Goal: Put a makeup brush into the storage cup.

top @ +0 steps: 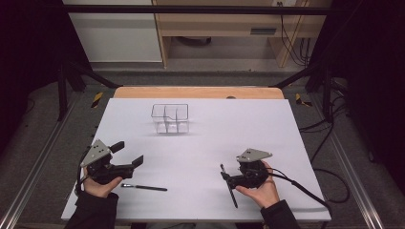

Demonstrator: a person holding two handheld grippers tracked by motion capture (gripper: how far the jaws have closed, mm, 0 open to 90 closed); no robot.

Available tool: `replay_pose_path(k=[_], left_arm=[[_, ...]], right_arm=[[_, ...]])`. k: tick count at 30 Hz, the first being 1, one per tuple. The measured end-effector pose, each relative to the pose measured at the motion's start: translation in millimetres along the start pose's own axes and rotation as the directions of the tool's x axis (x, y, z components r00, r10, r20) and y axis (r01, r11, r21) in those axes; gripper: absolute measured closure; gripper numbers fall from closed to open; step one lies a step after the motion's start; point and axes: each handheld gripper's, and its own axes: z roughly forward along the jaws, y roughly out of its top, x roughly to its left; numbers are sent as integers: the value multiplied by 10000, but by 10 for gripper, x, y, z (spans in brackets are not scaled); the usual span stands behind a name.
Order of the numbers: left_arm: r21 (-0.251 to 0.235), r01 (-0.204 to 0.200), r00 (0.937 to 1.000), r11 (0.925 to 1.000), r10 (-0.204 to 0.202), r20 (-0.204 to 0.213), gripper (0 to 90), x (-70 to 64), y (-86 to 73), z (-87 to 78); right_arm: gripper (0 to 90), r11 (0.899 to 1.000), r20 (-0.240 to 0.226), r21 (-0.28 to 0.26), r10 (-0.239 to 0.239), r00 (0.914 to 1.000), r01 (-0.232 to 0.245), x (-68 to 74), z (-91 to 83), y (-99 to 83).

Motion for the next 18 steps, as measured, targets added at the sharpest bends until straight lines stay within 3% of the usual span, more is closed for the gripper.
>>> replay_pose_path(k=[9, 18], left_arm=[[0, -2, 10000, 10000, 2, -16, 96, -2, -1, -3], [41, -16, 10000, 10000, 16, 9, 96, -10, -1, 4]], right_arm=[[276, 9979, 38, 621, -178, 9998, 175, 61, 106, -66], [406, 9871, 53, 1531, -478, 9988, 464, 93, 248, -137]])
